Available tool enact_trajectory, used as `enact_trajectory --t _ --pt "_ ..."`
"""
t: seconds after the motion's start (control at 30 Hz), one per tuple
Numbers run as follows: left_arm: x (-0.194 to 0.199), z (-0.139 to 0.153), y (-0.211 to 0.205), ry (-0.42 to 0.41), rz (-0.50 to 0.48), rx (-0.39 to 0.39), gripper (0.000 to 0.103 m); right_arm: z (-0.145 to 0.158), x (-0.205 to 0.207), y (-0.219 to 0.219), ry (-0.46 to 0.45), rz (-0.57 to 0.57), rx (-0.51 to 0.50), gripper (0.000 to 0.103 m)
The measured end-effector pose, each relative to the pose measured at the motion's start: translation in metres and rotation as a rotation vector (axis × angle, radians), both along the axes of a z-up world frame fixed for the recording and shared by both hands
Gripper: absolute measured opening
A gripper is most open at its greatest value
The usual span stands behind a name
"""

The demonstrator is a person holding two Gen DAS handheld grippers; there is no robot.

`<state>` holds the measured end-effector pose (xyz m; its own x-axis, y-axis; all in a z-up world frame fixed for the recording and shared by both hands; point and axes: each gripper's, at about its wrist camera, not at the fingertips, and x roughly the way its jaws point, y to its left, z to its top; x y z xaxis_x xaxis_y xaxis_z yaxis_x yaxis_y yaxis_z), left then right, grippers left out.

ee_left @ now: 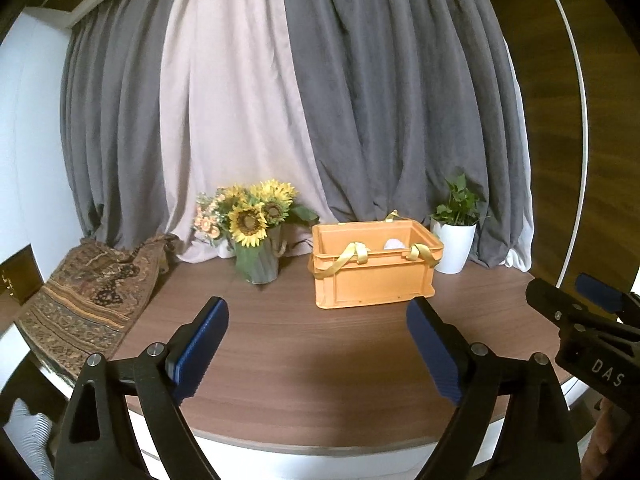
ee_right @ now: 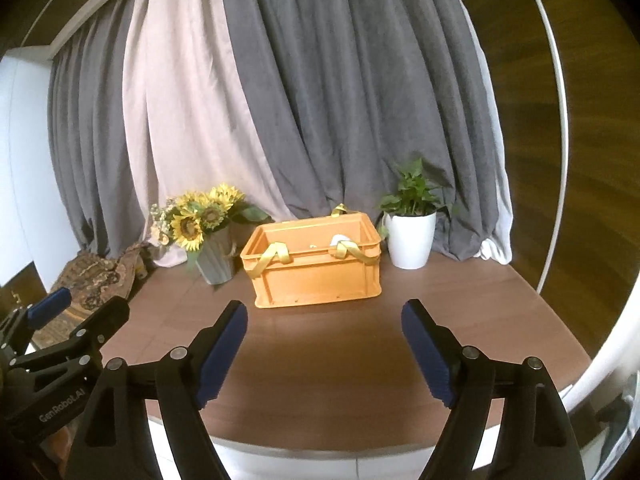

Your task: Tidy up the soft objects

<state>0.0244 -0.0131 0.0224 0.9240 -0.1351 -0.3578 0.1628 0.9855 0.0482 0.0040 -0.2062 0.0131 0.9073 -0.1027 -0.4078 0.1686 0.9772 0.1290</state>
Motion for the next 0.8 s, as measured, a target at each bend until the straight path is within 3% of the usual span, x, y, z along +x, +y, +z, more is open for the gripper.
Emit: enact_trajectory --t 0.37,0.8 --pt "-0.028 0.008 0.006 -0.032 -0.003 -0.016 0.096 0.005 -0.032 0.003 -0.025 -0.006 -0.008 0.080" --pt "-0.038 0.011 0.008 -0.038 0.005 -0.023 0.098 0.007 -0.041 0.006 -0.034 -0.004 -0.012 0.080"
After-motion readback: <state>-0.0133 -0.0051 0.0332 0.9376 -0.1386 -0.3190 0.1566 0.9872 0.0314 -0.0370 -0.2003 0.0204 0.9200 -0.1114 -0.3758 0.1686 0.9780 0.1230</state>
